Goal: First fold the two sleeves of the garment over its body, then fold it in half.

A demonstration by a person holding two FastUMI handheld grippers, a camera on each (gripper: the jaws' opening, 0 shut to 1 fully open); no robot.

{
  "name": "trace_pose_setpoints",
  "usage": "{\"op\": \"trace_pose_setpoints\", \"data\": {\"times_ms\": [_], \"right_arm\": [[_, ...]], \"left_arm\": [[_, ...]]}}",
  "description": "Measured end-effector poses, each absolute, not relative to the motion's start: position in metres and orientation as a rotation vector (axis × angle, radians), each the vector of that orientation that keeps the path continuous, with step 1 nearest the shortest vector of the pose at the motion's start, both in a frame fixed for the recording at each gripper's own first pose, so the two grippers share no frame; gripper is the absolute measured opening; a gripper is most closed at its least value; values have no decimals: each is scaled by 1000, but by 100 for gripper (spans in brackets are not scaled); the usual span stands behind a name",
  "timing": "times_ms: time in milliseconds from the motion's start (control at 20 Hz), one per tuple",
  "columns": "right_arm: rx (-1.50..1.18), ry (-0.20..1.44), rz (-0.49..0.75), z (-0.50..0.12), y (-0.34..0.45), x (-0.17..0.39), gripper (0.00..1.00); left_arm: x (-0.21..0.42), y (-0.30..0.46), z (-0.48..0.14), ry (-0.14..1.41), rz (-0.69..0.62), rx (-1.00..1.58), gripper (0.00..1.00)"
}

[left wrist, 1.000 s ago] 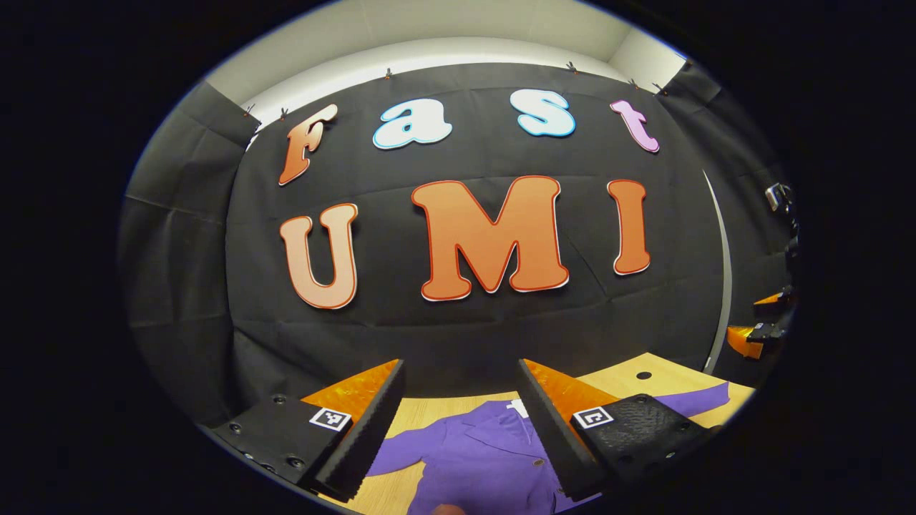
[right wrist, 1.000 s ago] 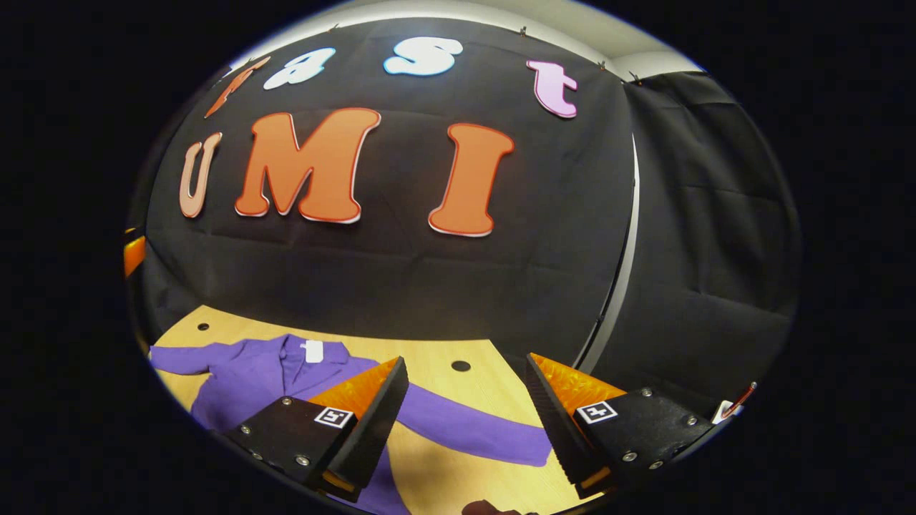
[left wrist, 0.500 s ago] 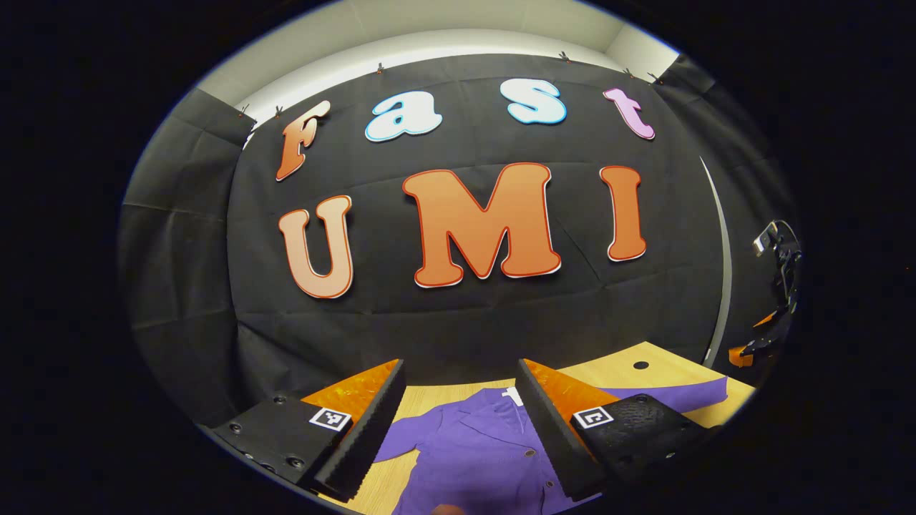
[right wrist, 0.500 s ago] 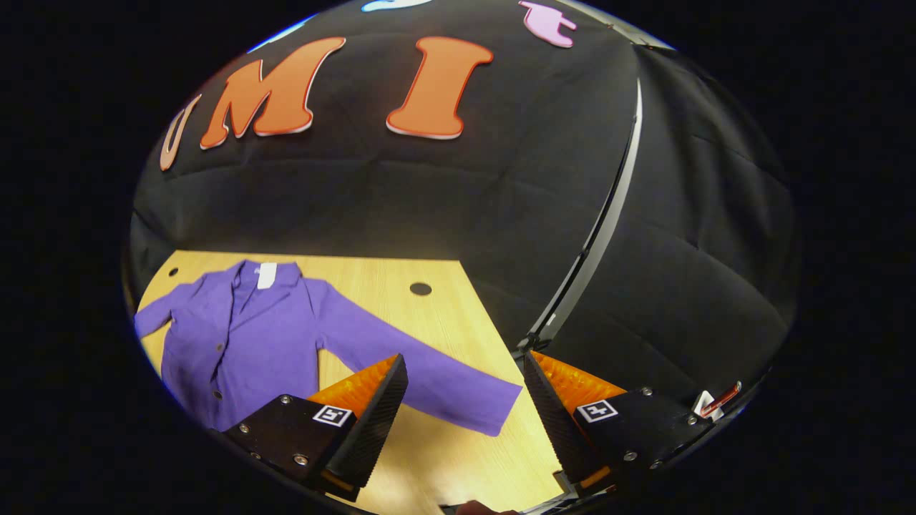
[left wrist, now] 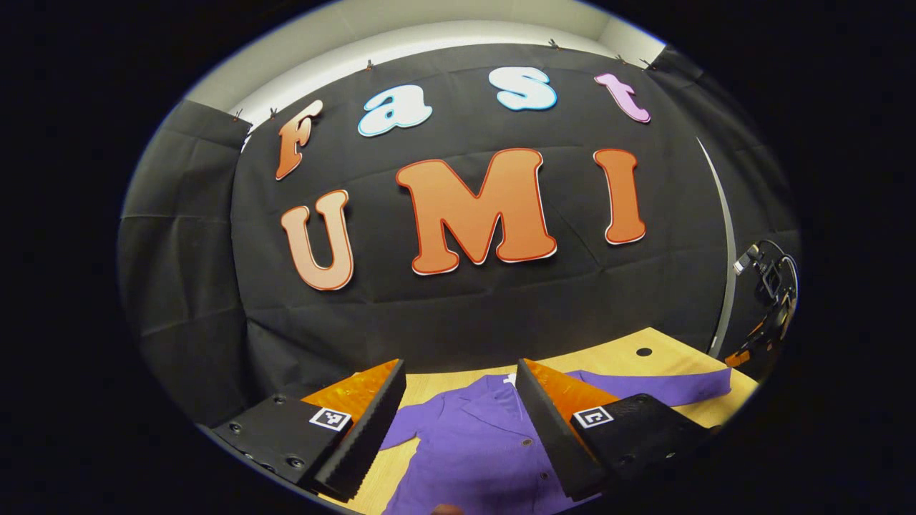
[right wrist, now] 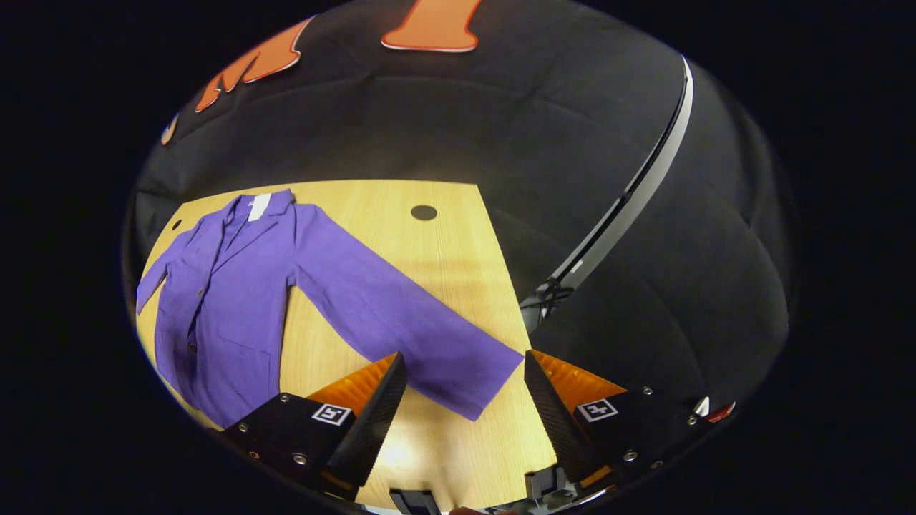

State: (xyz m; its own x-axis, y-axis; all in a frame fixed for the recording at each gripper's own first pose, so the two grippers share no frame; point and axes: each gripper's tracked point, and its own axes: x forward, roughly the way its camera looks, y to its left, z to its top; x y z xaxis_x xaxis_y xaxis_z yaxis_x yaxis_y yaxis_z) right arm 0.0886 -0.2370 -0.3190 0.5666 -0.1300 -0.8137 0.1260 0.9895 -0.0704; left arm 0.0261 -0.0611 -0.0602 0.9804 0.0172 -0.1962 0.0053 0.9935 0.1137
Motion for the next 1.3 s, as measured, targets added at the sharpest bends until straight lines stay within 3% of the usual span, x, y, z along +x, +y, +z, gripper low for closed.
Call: {"op": "trace_pose_setpoints", "data": {"times_ms": [650,1300], "right_arm": [[74,1371,-45,-415,-274,94,99],[133,1463,7,-452,-262,109,92]], "left_arm": [[31,-93,-80,304,9,143,97],[47,-107,-109,391,-7,133,97]]}}
